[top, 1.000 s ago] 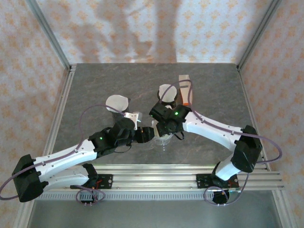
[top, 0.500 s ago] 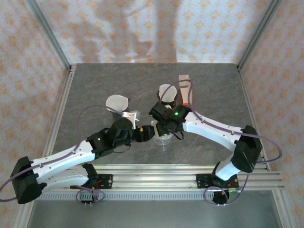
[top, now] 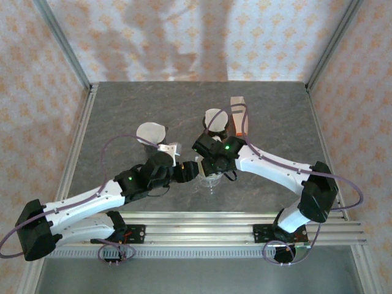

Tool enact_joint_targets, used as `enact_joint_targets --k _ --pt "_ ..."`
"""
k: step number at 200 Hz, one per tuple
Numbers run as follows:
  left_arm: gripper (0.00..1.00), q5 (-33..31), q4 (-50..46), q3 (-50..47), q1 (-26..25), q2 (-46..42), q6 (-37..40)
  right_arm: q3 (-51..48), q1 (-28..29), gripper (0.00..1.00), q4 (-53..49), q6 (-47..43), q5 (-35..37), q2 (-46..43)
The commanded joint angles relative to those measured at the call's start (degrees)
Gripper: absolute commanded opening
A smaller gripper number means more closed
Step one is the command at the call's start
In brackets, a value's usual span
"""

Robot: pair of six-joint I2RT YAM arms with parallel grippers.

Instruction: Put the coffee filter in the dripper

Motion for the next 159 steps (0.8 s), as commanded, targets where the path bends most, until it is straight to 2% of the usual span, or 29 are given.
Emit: enact_joint_targets --k 1,106,140,159 --pt "0.65 -0.7 0.7 0.6 0.6 0.4 -0.4 -1.1 -0.3 0.62 0.1 0.1 2.4 0.8" --pt "0.58 0.8 2.3 -0.2 0.6 0.9 -1.9 -1.3 0.5 0.61 0.6 0.8 2.9 0.4" --pt "0.68 1.2 3.7 -0.6 0.5 -0.7 -2.4 -1.3 0.8 0.61 0.6 0.9 3.3 0.3" --pt "0.68 1.2 4.0 -0.4 0.6 -0.7 -2.2 -1.4 1.0 0.61 0.7 1.1 3.3 0.3"
